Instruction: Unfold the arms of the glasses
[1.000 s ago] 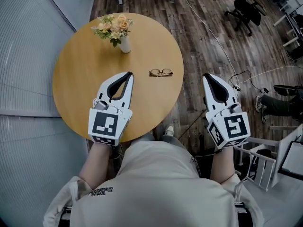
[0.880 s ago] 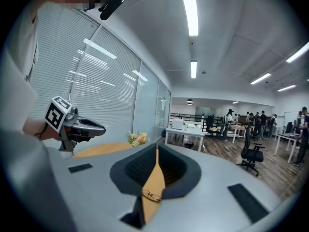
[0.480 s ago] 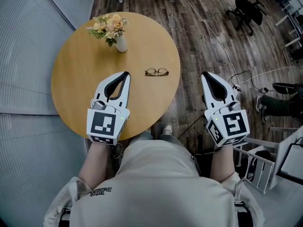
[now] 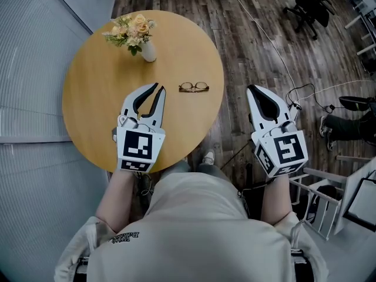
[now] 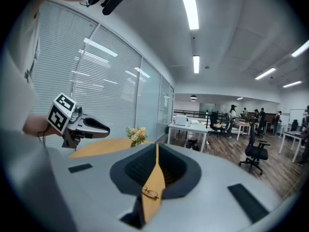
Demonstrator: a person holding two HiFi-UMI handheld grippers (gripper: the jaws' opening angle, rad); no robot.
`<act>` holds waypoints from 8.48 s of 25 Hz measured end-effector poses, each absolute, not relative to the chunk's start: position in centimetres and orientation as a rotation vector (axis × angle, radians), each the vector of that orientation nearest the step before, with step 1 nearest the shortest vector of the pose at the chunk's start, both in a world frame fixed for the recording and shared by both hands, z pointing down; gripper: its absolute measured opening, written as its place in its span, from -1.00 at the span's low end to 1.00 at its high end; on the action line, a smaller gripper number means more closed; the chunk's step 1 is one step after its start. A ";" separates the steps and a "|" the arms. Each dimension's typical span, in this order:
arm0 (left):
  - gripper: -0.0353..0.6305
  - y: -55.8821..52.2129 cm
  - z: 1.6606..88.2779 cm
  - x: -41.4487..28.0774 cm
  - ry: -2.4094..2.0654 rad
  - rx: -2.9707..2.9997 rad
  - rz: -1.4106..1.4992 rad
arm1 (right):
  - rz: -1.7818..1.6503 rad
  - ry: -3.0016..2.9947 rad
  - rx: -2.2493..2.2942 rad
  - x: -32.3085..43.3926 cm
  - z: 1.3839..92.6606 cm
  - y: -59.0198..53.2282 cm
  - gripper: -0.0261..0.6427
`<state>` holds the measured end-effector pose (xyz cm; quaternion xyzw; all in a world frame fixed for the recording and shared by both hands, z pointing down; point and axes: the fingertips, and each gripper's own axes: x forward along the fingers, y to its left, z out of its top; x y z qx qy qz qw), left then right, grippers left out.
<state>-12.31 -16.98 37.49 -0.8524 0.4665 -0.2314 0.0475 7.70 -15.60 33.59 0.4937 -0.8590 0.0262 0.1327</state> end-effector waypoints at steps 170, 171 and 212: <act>-0.76 -16.6 29.8 -7.6 1.492 -2.981 0.096 | -0.062 -2.940 1.211 2.4 19.8 -17.4 -0.68; -0.76 -16.6 29.8 -7.5 1.481 -2.979 0.086 | -0.048 -2.951 1.196 1.9 19.7 -17.6 -0.67; -0.76 -18.4 27.9 -9.7 1.565 -2.953 0.215 | 0.117 -2.923 1.098 1.2 23.7 -18.1 -0.70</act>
